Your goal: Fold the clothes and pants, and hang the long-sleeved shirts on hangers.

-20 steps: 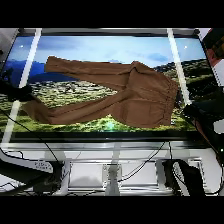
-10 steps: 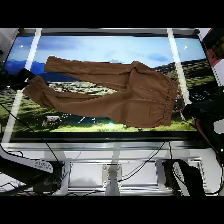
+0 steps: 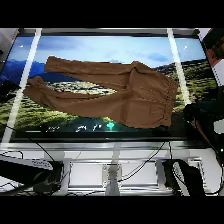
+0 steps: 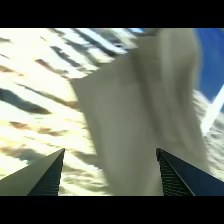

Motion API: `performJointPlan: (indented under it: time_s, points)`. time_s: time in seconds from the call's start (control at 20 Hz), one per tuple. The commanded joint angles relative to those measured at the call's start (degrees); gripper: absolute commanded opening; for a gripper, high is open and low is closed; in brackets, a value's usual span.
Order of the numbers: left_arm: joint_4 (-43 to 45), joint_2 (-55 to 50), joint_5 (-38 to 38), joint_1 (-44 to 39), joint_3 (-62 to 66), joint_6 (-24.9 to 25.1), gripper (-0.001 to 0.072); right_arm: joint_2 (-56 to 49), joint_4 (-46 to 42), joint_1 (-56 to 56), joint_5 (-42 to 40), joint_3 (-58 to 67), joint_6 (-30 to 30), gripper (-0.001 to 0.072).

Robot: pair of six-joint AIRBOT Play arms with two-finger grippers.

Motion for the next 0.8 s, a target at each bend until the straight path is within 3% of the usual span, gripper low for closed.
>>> performJointPlan:
  time_s: [0.0, 0.2, 0.25, 0.35, 0.4, 0.75]
  points:
    - [0.6, -1.0, -1.5, 3.2, 0.0, 2.6, 0.0611, 0.0, -1.1, 0.1, -2.5, 0.1, -0.1, 0.0374]
    - [0.4, -5.2, -0.1, 1.8, 0.0, 2.6, 0.0610, 0.0, -1.1, 0.1, -4.9, 0.1, -0.1, 0.0374]
    - [0.0, -6.3, 0.8, 1.5, 0.0, 2.6, 0.0576, 0.0, -1.1, 0.1, -4.9, 0.1, 0.0, 0.0374]
    - [-2.4, -8.4, 2.9, 0.9, 0.0, 2.6, 0.0372, 0.0, -1.0, 0.1, -4.9, 0.1, 0.0, 0.0374]
    - [-3.7, -9.1, 4.0, 0.6, 0.0, 2.6, 0.0351, 0.0, -0.9, 0.1, -4.9, 0.1, 0.0, 0.0374]
    - [-6.1, -11.3, 10.6, -4.1, 0.0, 2.7, 0.0356, 0.0, 1.3, 0.1, -4.8, 0.1, 0.2, 0.0374]
